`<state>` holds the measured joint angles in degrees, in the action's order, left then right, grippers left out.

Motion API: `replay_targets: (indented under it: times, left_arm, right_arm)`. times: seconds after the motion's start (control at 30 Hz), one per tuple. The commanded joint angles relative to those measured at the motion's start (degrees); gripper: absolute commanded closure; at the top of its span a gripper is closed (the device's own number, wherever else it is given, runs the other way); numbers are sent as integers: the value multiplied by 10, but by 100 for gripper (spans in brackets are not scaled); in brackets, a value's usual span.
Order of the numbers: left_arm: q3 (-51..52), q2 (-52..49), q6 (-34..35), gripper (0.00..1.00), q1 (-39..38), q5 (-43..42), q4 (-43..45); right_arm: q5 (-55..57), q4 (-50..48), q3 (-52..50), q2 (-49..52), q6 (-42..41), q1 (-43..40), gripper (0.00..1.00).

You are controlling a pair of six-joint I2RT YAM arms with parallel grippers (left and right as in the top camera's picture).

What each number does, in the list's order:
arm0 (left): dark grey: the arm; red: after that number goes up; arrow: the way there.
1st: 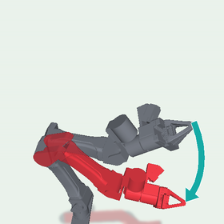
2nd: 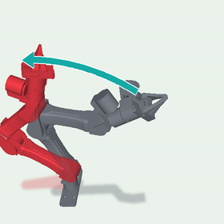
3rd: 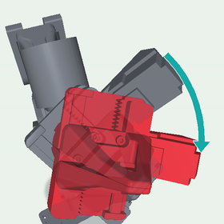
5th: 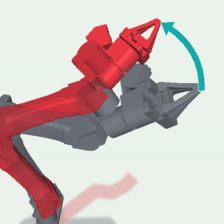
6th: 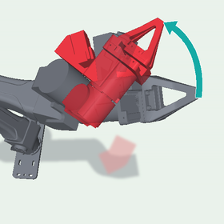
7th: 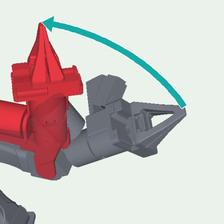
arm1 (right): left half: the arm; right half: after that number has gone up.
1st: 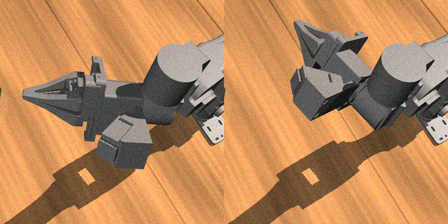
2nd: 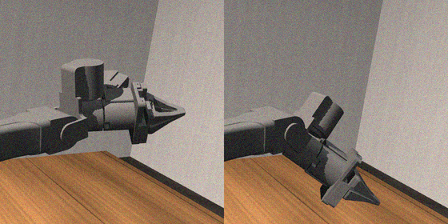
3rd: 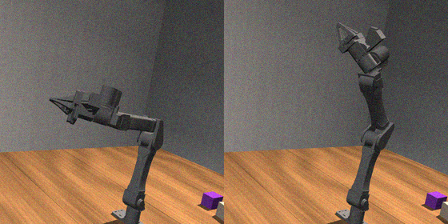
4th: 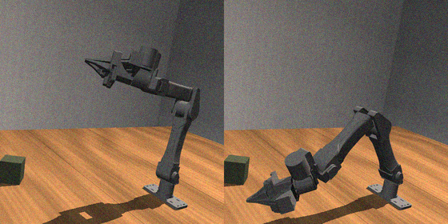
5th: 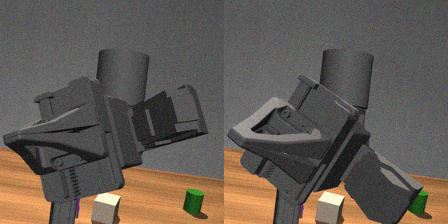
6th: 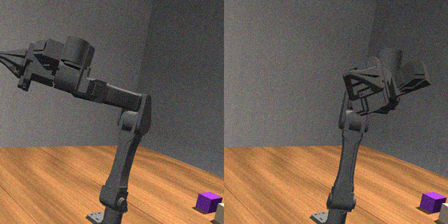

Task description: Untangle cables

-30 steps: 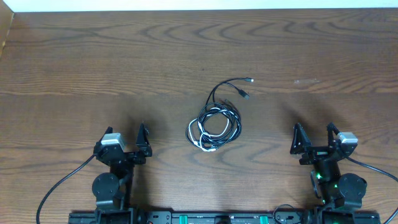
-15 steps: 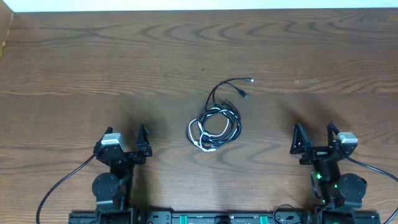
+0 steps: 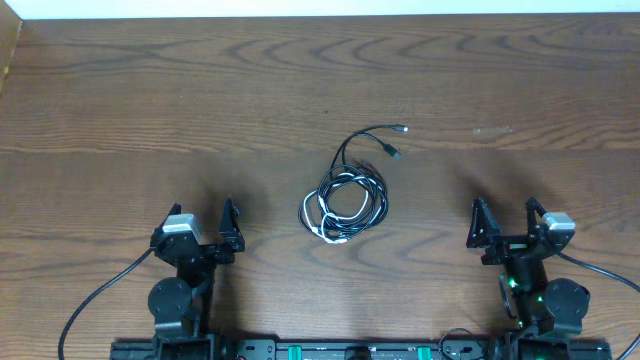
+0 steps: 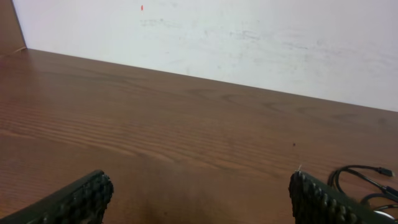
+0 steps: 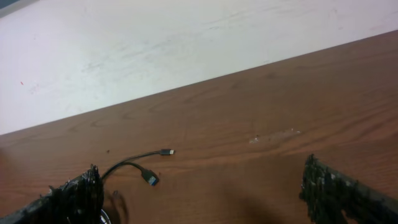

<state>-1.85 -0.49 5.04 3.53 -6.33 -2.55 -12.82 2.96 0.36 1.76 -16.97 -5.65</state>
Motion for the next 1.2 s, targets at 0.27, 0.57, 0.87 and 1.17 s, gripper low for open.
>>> replay_targets:
  times: [0.27,0.57,0.87,1.17]
  left_arm:
    - [16,2,-7,9,-2,-16,-8]
    - [16,2,-7,9,-2,-16,-8]
    - [16,-1,-7,9,-2,-16,-8]
    - [-3,-1,-7,9,-2,-16,-34]
  right_arm:
    - [6,3,0,0,3,-3,1]
    - [6,3,0,0,3,-3,1]
    - [6,3,0,0,3,-3,1]
    - [6,3,0,0,3,-3,1]
